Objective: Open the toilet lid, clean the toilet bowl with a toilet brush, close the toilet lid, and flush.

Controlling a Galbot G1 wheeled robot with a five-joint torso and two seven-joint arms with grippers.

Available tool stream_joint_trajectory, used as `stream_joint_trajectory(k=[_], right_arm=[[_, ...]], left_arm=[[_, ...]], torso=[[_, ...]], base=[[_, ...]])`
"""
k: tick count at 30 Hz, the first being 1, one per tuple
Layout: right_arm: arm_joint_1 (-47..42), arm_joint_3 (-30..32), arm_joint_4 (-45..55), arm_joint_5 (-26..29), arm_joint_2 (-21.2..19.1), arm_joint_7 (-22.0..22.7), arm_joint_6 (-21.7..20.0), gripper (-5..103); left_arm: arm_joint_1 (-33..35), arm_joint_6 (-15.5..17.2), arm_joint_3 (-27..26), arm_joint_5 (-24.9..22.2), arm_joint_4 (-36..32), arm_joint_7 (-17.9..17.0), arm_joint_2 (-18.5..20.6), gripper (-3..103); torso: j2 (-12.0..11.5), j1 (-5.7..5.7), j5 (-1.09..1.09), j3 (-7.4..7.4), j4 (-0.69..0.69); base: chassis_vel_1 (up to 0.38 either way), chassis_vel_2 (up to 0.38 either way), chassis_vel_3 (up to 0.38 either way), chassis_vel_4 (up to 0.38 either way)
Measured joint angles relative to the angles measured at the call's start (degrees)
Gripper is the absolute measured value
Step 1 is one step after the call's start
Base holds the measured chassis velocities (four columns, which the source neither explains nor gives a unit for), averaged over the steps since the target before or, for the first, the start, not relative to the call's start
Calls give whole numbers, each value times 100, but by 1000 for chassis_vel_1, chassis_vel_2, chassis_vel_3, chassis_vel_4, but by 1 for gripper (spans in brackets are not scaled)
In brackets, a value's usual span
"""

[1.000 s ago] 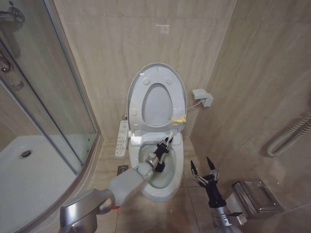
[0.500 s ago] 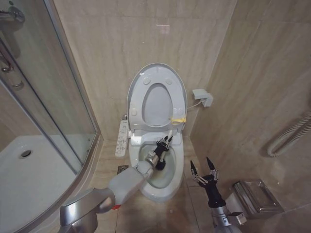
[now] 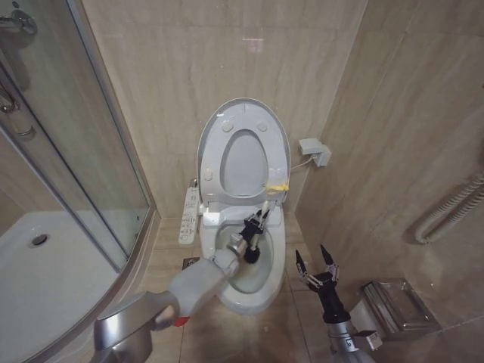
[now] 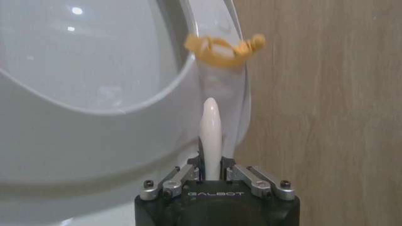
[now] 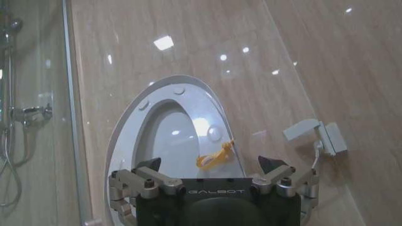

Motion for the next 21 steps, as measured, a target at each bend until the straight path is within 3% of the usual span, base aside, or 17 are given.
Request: stream_joint_trajectory(k=[2,8,21], right_arm=[[-2,12,-2,0,8,-2,2,100],[-2,57,35,11,-4,34,1,100],[34,142,-50,36,-159,286,0,100]], left_arm=[[-240,96,219,-321,-497,-34,300,19],[-598,494,593,-813,-1724,-182,928,19],[-1052,1287,1045,-1238,-2974,-609,1498,19]], torso=[[0,0,0,-1,-8],[0,0,0,-1,-5],[0,0,0,0,-6]], base=[[0,0,0,0],[0,0,0,0],[0,0,0,0]])
